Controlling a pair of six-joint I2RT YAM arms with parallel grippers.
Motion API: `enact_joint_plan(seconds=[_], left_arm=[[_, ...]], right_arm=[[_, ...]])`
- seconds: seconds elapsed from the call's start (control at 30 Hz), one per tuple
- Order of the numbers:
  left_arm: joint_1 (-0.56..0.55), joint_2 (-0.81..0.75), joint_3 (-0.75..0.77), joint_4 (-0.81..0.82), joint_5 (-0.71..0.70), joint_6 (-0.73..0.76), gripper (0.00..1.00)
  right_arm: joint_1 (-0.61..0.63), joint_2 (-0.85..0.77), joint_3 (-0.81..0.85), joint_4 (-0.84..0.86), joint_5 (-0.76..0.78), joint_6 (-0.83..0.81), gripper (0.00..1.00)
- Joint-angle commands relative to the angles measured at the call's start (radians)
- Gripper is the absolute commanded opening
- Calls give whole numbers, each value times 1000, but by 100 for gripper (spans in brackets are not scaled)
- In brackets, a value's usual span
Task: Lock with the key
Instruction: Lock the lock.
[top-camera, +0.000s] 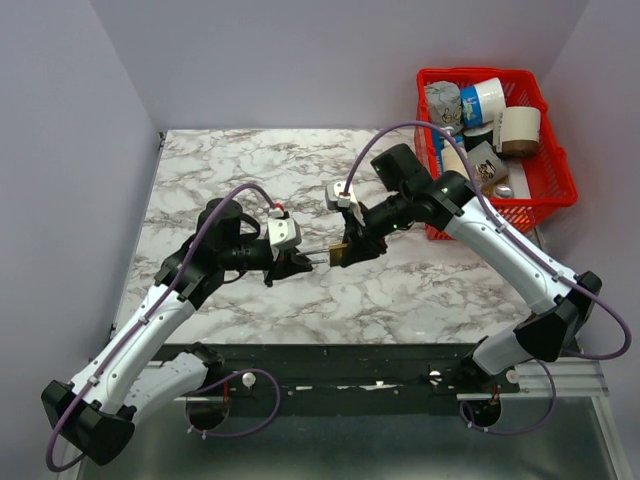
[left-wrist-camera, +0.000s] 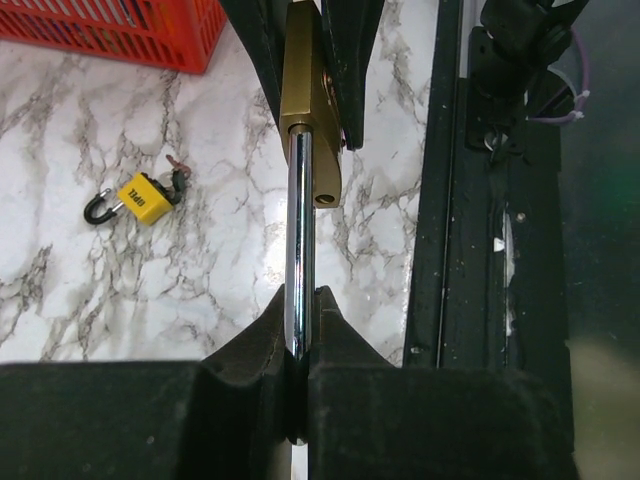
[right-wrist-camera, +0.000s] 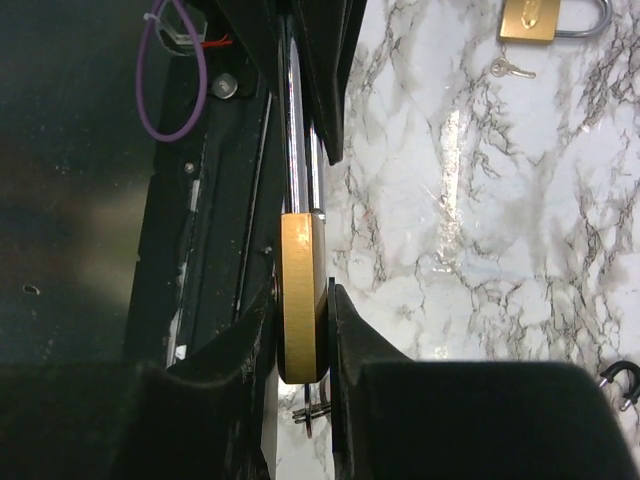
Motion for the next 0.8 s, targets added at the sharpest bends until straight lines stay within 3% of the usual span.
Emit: enact_joint_plan(seconds=[0.0, 0.23, 0.77], left_arm=[[-5, 19, 33, 186, 30, -100, 0], [-15, 40, 15, 277, 39, -184, 0], [-82, 85, -13, 370, -30, -218, 0]], right_arm=[[28, -44, -44, 184, 17, 91, 1], [40, -35, -39, 224, -3, 121, 1], [108, 2, -9, 307, -35, 198, 1]])
